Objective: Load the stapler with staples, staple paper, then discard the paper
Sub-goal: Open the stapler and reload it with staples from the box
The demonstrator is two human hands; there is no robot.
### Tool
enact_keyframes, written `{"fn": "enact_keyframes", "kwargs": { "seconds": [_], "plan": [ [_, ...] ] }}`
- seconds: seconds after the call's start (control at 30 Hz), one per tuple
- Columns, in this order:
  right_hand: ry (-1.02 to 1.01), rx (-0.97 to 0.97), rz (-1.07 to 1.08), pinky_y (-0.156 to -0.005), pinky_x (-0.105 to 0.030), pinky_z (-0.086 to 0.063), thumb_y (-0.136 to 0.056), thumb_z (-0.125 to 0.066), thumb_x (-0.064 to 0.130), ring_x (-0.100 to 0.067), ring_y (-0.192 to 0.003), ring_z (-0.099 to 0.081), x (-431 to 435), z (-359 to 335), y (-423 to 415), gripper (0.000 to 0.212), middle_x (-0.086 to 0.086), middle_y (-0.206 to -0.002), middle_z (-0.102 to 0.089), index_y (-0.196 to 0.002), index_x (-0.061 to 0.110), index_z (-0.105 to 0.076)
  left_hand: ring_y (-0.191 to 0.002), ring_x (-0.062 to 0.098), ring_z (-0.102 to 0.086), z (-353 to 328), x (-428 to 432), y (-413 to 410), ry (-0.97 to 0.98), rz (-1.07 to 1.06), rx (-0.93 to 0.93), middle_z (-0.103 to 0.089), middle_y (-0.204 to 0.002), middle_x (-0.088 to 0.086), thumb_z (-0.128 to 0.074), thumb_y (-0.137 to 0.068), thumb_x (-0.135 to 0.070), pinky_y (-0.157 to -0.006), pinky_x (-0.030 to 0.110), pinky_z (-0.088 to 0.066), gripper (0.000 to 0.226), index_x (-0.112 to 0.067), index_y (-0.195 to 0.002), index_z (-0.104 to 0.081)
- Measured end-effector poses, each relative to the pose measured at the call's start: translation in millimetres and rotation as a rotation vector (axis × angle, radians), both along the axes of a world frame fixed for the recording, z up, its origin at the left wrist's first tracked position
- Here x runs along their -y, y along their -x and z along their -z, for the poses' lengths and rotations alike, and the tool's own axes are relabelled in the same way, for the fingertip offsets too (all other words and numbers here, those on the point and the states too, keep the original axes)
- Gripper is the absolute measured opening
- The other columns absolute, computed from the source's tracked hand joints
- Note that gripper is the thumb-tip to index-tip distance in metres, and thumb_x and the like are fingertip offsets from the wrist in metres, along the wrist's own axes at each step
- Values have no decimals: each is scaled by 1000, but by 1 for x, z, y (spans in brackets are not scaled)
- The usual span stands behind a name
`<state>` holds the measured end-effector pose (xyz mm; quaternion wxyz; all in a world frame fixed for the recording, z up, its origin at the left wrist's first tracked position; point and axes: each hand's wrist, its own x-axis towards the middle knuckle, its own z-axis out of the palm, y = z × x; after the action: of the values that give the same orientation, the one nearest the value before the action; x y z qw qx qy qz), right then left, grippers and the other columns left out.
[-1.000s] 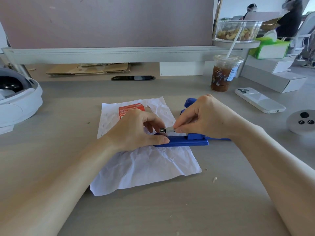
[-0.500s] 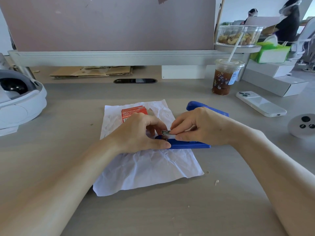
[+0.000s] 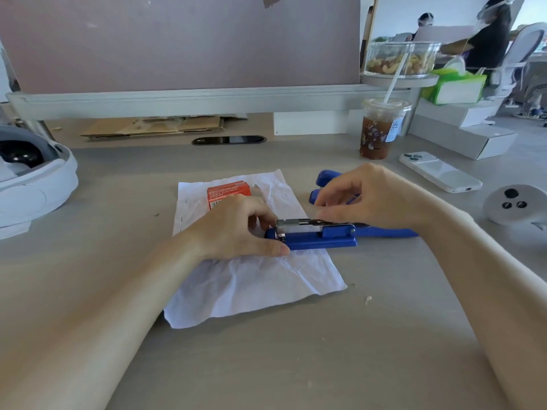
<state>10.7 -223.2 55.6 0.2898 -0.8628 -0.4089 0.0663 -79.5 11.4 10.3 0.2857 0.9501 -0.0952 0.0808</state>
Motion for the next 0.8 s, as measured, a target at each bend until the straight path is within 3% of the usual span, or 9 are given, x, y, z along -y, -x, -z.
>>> {"fn": "enact_keyframes", "kwargs": {
  "seconds": [0.1,0.23,0.4,0.5,0.63,0.73,0.8],
  "plan": [
    [143,44,96,-80,-29,-54,-69,-75,51,-3,-79,-67,24,5,2,26,12,-83,-74,-90,36,-75,-77,3,-55,-1,0,3,34,-5,-9,-59,-82,-10,-83,-68,-46,-63,13,-43,36,-21,-92,-75],
    [259,103,207,-75,-34,-52,-73,-72,48,-15,-78,-65,66,8,7,21,7,-81,-71,-91,39,-69,-73,4,-54,-1,-1,3,39,-25,-7,-58,-82,-9,-85,-65,-46,-62,12,-41,32,-23,-85,-74],
    [163,138,352,-85,-38,-49,-78,-70,18,-24,-91,-65,100,25,10,19,1,-89,-72,-95,27,-69,-70,1,-55,0,0,3,44,-15,-2,-60,-79,-8,-86,-64,-45,-61,14,-42,27,-28,-78,-71],
    [193,125,344,-84,-34,-48,-78,-71,14,-26,-89,-65,102,24,9,17,-3,-87,-72,-91,24,-68,-68,0,-55,-1,2,4,51,-22,-3,-60,-79,-8,-86,-64,-45,-59,15,-41,26,-29,-78,-71],
    [58,130,359,-69,-3,-41,-80,-72,7,-5,-82,-65,106,9,13,23,2,-85,-73,-87,28,-69,-67,-1,-55,-2,2,2,49,-19,-2,-59,-76,-9,-86,-63,-46,-59,14,-42,26,-30,-76,-69],
    [-126,76,363,-65,2,-39,-81,-72,2,14,-72,-63,102,-7,21,30,7,-88,-72,-97,26,-71,-66,1,-55,-2,1,1,61,-14,-12,-58,-76,-9,-86,-64,-44,-59,14,-42,27,-28,-78,-71],
    [-212,63,353,-69,-5,-43,-80,-73,1,13,-74,-65,95,-15,24,39,11,-93,-71,-103,33,-69,-66,1,-55,-2,1,0,67,-5,-21,-58,-74,-9,-86,-64,-43,-59,15,-42,28,-25,-81,-73]
  ]
}}
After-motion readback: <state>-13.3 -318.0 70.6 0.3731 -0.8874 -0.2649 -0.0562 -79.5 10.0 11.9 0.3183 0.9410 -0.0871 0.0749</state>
